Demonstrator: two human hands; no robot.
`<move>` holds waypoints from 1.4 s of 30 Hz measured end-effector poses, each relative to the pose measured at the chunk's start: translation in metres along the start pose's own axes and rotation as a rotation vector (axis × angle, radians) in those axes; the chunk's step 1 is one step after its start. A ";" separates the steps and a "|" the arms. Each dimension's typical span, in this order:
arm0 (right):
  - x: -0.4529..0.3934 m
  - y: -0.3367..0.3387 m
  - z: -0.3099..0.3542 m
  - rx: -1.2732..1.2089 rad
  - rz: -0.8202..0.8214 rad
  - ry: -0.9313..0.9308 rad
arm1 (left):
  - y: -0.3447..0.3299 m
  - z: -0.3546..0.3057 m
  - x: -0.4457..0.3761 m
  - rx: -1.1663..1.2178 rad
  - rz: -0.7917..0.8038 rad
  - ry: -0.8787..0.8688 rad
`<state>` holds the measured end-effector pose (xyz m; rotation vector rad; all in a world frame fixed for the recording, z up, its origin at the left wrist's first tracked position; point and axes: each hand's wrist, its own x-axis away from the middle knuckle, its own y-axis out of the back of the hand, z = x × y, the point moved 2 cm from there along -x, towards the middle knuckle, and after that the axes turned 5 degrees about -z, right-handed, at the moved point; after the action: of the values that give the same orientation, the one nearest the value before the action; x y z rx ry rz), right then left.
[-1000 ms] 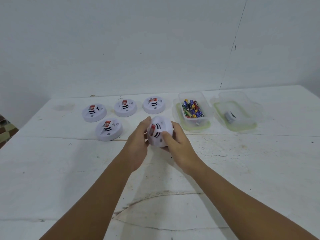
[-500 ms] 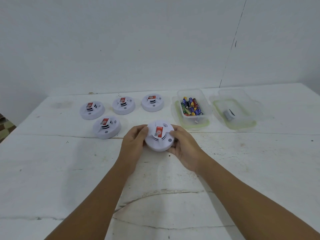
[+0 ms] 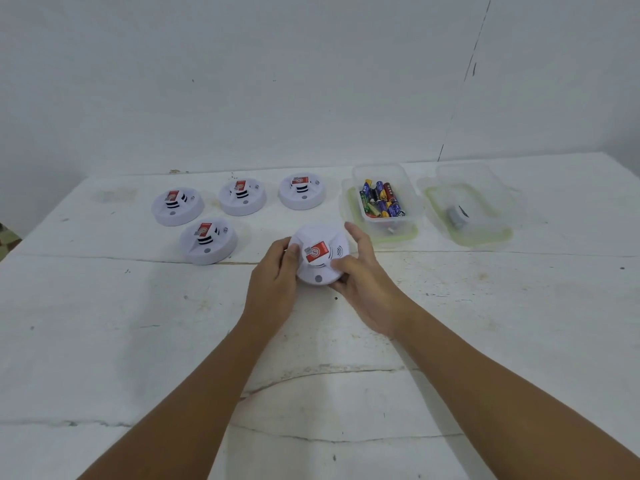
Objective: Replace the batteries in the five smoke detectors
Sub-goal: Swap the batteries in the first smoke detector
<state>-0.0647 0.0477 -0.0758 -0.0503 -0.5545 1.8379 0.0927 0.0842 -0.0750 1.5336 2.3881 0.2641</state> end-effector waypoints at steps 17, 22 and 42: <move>-0.002 0.007 -0.012 0.349 0.025 0.097 | 0.001 0.003 0.004 -0.049 -0.008 -0.036; -0.003 0.009 -0.010 0.407 0.064 0.140 | 0.001 0.000 0.006 -0.044 -0.014 -0.036; 0.000 0.010 -0.010 0.471 0.064 0.167 | 0.001 0.001 0.007 -0.082 0.018 -0.037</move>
<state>-0.0706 0.0491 -0.0889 0.0961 0.0032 1.9622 0.0912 0.0913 -0.0767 1.5107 2.3066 0.3311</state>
